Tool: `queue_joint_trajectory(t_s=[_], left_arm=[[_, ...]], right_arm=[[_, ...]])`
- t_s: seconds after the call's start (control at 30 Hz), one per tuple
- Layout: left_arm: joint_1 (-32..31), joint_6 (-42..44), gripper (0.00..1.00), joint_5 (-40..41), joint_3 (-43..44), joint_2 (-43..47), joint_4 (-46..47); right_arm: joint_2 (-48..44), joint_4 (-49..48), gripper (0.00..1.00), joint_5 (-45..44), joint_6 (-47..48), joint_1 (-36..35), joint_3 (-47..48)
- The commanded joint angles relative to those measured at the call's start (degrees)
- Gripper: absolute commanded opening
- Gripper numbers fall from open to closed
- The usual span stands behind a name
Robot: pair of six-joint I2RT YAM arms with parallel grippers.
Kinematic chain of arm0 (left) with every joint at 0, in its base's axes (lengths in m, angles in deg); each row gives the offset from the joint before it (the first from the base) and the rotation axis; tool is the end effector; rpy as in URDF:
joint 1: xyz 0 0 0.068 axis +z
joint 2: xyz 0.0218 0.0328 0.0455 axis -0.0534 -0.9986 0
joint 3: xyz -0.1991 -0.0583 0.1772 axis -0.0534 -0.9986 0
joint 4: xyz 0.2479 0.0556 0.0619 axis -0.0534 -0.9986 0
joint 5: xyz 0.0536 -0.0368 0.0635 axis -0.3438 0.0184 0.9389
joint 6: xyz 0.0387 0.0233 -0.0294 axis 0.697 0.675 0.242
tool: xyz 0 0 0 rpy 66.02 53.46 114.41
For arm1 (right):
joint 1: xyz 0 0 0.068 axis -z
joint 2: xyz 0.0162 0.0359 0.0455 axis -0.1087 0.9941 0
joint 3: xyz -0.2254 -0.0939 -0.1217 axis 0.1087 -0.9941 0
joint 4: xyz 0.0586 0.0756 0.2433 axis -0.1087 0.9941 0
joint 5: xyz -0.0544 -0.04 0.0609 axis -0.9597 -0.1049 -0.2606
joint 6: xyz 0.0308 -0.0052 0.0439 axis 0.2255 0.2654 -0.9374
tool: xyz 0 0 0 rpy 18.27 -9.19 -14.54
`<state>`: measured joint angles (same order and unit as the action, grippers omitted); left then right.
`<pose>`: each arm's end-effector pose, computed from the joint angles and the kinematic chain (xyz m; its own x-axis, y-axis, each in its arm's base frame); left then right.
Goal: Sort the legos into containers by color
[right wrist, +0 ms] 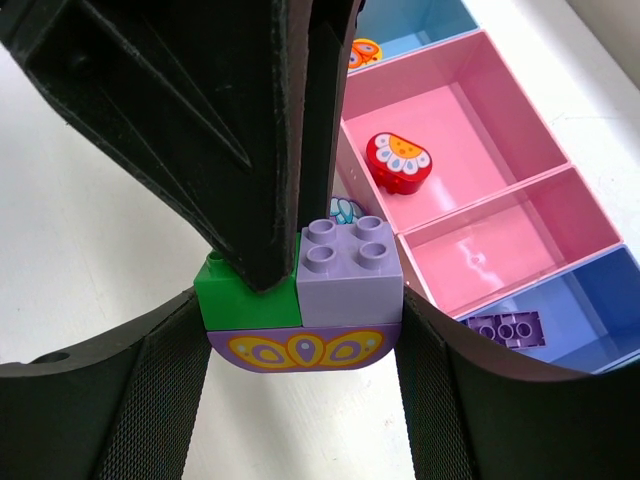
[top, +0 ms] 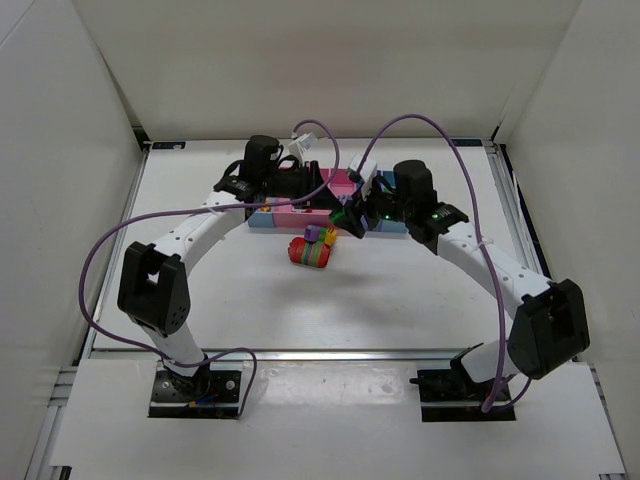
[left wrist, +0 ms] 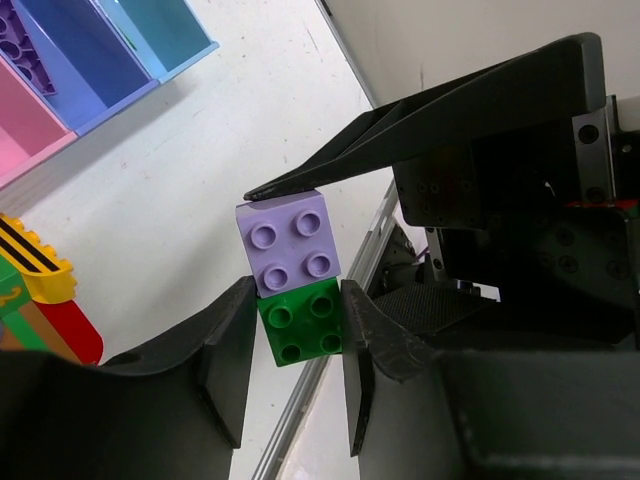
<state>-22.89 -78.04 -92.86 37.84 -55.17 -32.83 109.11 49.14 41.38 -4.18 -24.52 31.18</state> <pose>0.3396 -0.1945 0.3126 -0.8182 0.0303 -0.5742 0.5380 0.3929 -0.7458 0.2764 0.1837 0.3212 -0.0676 -0.3413 -0.9375 -0.8800 0.4633 -0.1052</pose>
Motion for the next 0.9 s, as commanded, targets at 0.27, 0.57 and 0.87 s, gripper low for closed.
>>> queue_joint_trajectory(t_s=[0.27, 0.57, 0.87], left_arm=[[1.61, -1.0, 0.1, -4.24, 2.9, 1.87, 2.31], [1.52, -2.23, 0.57, -6.0, 1.4, 1.96, 2.41], [-0.76, 3.39, 0.9, -0.56, -0.53, 3.19, -4.7]], right_arm=[[-5.64, 2.47, 0.0, 0.16, 2.1, 0.79, -6.41], [-6.26, 2.74, 0.0, 0.6, 1.93, 0.97, -6.77], [-4.42, 1.95, 0.0, 1.12, -0.1, 0.88, -2.02]])
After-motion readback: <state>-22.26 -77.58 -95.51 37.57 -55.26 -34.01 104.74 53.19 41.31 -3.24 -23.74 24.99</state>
